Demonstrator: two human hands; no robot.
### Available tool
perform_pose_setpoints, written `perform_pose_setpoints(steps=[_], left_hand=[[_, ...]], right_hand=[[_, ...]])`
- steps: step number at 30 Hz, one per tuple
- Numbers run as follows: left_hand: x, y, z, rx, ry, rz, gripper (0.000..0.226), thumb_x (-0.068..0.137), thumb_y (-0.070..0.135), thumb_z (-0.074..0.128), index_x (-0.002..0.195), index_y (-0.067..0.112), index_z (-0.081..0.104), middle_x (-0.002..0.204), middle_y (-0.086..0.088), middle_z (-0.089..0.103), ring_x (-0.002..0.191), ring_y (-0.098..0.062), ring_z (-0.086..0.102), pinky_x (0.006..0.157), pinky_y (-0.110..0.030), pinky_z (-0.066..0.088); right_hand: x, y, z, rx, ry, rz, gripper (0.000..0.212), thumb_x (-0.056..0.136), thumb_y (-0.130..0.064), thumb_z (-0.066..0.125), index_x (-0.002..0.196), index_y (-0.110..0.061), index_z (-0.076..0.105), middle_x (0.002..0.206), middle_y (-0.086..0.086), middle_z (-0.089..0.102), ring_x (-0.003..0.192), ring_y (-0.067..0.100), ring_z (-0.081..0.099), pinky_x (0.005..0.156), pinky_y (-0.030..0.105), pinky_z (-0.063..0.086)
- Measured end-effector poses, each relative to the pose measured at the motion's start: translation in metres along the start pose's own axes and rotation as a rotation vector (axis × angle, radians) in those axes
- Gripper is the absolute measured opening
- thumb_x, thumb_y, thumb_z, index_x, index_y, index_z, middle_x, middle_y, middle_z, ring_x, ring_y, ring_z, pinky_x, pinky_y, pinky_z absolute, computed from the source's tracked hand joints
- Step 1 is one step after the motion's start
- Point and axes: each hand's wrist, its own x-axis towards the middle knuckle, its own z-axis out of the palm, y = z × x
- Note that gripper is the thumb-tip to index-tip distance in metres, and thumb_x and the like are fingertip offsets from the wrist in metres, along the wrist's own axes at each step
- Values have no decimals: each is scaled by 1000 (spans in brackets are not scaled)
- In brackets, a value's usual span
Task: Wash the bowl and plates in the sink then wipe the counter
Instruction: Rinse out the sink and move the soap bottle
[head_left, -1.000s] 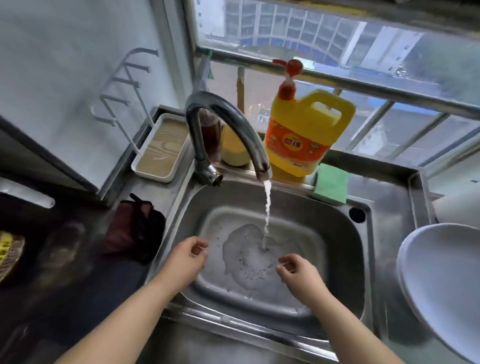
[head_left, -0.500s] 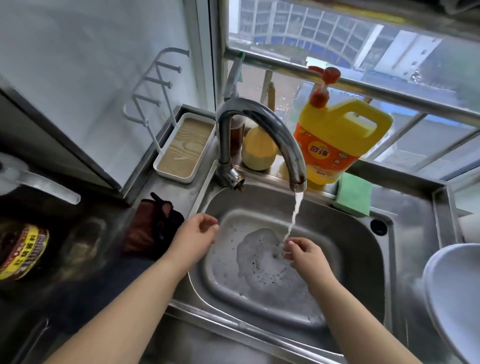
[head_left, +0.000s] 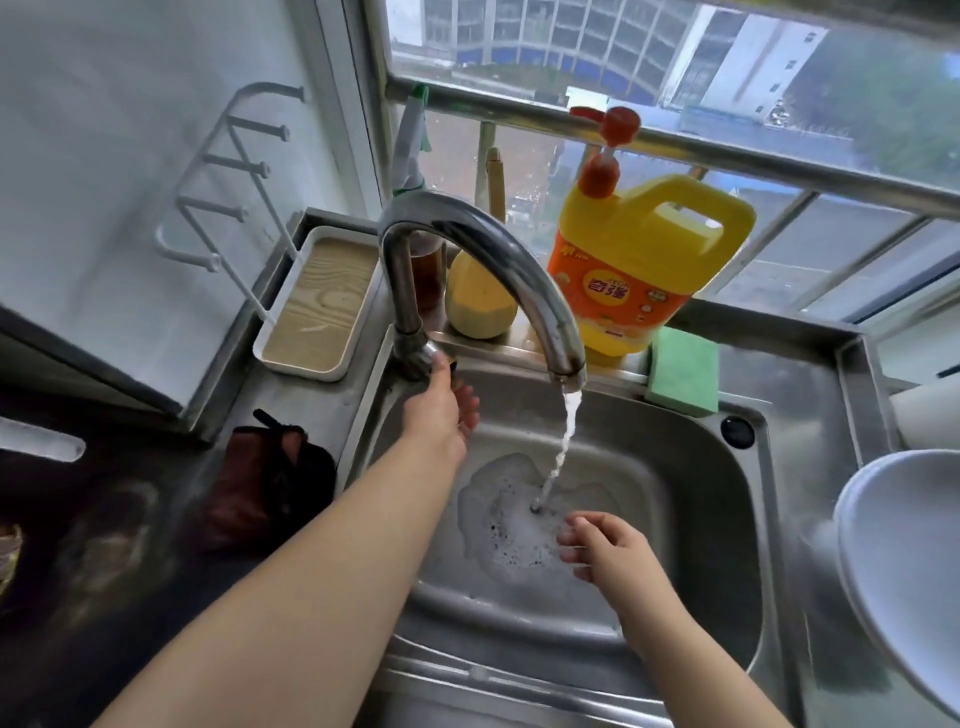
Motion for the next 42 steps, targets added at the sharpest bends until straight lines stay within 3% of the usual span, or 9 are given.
perform_pose_setpoints(steps=[8, 15, 17, 19, 23, 29, 33, 38, 42], left_hand=[[5, -6, 11, -44, 150, 81, 33, 88, 48, 59, 77, 17, 54, 62, 4, 53, 55, -6, 50, 54, -18, 40], [7, -4, 24, -65, 236, 88, 39, 92, 48, 53, 69, 17, 50, 44, 7, 49, 39, -3, 42, 39, -16, 31], [8, -4, 21, -42, 195, 104, 42, 91, 51, 52, 68, 16, 51, 38, 9, 51, 35, -2, 45, 41, -16, 35], [8, -3, 13, -4, 100, 72, 42, 91, 53, 50, 73, 15, 54, 53, 6, 57, 44, -4, 53, 46, -20, 41], [-1, -6, -7, 336, -64, 45, 30, 92, 43, 54, 95, 13, 57, 75, -1, 60, 62, -15, 58, 53, -29, 43], [-19, -39, -35, 778, -172, 186, 7, 93, 13, 53, 92, 14, 59, 81, -4, 64, 67, -16, 58, 57, -24, 42], [-32, -44, -45, 919, -238, 251, 9, 93, 10, 52, 92, 13, 60, 80, -3, 65, 66, -15, 59, 58, -23, 44], [-43, -45, -53, 954, -265, 286, 9, 94, 9, 52, 94, 12, 60, 82, -4, 66, 65, -13, 59, 57, -20, 42], [-61, -59, -40, 886, -394, 239, 7, 96, 14, 52, 95, 15, 59, 83, -1, 67, 66, -12, 61, 61, -21, 47]], right_hand=[[10, 26, -34, 12, 74, 86, 15, 97, -11, 46, 95, -10, 61, 76, 6, 64, 65, 16, 58, 57, 23, 43], [18, 35, -42, -5, 78, 119, 16, 97, -10, 46, 97, -9, 62, 75, 7, 64, 65, 17, 58, 56, 23, 43], [17, 29, -43, -60, 72, 80, 14, 97, -11, 48, 100, -8, 61, 78, 6, 66, 66, 16, 60, 59, 25, 46], [18, 16, -48, -145, 126, -26, 14, 96, -17, 52, 106, -11, 59, 88, 4, 67, 76, 16, 65, 71, 30, 52], [35, -34, -67, -60, 315, -152, 45, 90, -44, 56, 122, -13, 47, 101, 3, 62, 92, 19, 64, 89, 43, 53], [85, -104, -77, 358, 427, 86, 67, 87, -45, 62, 133, -4, 37, 90, 4, 49, 89, 22, 56, 87, 39, 54], [104, -108, -75, 473, 424, 107, 44, 85, -28, 69, 117, -4, 51, 116, 12, 59, 85, 21, 60, 71, 30, 53], [75, -114, -76, 673, 237, 117, 28, 92, -17, 60, 116, -6, 51, 95, 11, 58, 81, 19, 57, 67, 27, 51], [20, -84, -65, 641, 65, 98, 5, 92, -9, 54, 97, -7, 55, 87, 11, 60, 75, 20, 58, 68, 27, 50]])
